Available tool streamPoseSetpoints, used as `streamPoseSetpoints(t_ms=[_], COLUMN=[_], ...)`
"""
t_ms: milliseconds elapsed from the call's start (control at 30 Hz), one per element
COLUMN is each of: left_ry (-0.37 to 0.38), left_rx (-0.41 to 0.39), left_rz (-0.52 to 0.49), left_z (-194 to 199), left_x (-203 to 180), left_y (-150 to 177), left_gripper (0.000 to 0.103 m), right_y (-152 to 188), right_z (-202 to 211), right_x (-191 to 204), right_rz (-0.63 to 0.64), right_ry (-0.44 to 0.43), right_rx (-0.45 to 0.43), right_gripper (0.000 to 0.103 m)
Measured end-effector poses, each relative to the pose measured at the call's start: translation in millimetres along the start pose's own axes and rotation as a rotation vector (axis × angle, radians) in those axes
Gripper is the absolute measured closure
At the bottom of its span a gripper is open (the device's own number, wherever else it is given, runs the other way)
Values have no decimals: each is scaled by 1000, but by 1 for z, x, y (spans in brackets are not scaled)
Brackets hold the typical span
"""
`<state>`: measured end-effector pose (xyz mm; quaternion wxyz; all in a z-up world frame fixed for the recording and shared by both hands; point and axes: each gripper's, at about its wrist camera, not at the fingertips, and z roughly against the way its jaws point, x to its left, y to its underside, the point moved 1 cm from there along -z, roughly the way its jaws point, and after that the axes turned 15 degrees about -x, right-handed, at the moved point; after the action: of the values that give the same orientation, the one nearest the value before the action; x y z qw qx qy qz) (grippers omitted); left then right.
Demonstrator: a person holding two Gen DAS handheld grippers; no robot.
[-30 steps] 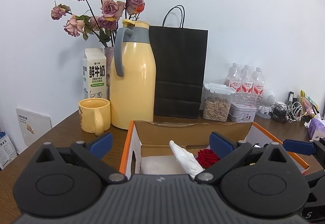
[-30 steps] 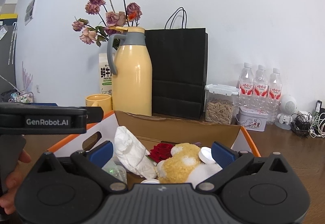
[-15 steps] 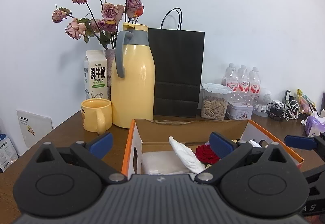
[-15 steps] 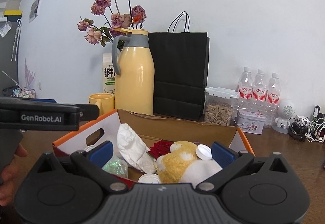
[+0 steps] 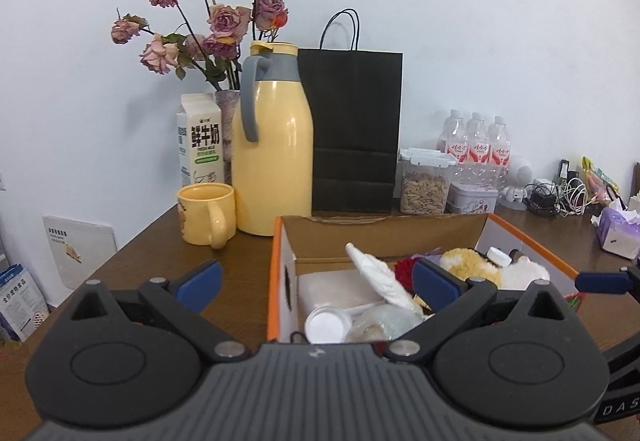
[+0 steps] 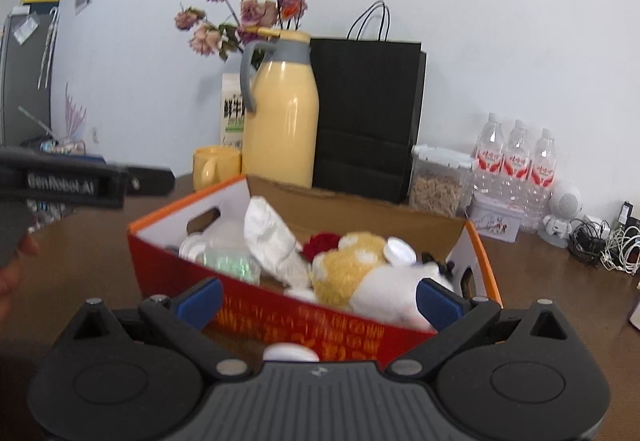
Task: Organize objects
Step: 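Withdraw both tools from the box toward the braided cable, then grasp the black braided cable with the right tool while the left tool grasps a white cap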
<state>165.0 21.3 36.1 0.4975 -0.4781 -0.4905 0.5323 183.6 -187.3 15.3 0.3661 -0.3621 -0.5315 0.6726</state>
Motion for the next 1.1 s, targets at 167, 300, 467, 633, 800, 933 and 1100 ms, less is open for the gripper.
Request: streamPoseSetpoints(t_ms=[167,300,467,633,800,933,1100], left_ry=[-9,-10,-10,-30,-44,-51,-43], left_rx=[8,22,44,88,104,133,151], left_rz=[2,6,3,0,5,2,1], left_z=[12,21,33,44,58,60,60], left_x=[4,5,6,9,16,19,15], left_y=[0,0,5,10,16,21,23], left_gripper=[0,0,0,0,0,0,0], right_y=[15,22,32,38,41,44,48], right_z=[8,16,21,29,30,21,-4], right_x=[3,4,6,2,0,4,6], right_rz=[4,-12,-32,-53,-93,-100,-113], right_ry=[2,-1,0,18,-5,-45,-49], right_rx=[55,77,112,122,138,171,232], right_gripper=[0,0,0,0,0,0,0])
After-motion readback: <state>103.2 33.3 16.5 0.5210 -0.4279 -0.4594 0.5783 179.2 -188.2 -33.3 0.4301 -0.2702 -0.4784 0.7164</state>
